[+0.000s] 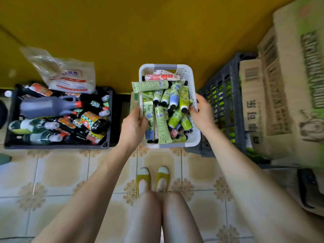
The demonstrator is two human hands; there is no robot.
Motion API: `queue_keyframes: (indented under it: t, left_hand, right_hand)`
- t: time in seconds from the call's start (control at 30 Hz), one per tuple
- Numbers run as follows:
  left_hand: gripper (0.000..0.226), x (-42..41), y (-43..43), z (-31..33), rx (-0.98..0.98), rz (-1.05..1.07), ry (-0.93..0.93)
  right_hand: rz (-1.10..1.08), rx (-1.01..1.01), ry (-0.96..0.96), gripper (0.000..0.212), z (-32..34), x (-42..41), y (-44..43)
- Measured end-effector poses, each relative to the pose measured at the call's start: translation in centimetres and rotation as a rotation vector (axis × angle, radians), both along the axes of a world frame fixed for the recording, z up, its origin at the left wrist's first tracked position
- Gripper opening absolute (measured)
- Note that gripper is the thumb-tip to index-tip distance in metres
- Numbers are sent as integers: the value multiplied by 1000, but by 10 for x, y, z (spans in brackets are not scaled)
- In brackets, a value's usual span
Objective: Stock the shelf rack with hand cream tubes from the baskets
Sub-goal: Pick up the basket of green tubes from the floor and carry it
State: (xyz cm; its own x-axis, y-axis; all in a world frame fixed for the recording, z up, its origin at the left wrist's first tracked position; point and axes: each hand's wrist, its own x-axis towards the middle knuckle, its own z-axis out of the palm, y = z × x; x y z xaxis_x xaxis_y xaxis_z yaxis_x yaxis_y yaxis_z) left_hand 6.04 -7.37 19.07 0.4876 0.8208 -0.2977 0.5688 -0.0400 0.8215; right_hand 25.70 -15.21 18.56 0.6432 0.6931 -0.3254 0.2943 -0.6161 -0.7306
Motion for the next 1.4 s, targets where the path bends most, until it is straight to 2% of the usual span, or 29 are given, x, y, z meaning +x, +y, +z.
queue_keyframes:
  t: [0.13,0.27,0.37,0.57,0.73,0.93,1.4]
  left_hand:
    - [15,-16,1,69,-3,105,-126]
    - [13,-33,7,130,80,161,-194]
    - [8,-46,13,170,121,183,-219]
    - [5,-68,25,229,214,245,-178]
    - [18,-85,25,258,232,336,-129]
    - [9,-100,5,283,259,437,-114]
    - [10,-141,-83,326,347,748,-120]
  right_hand:
    - [25,-8,-13,43,63,-17,9]
    - [61,44,-14,42,126,-35,22]
    - [86,99,-28,35,172,-46,31]
    - [113,121,-38,38,238,-66,49]
    - [173,147,-12,34,275,-78,61]
    - [277,133,-28,31,300,-93,62]
    - [608,196,-58,32,355,-137,32]
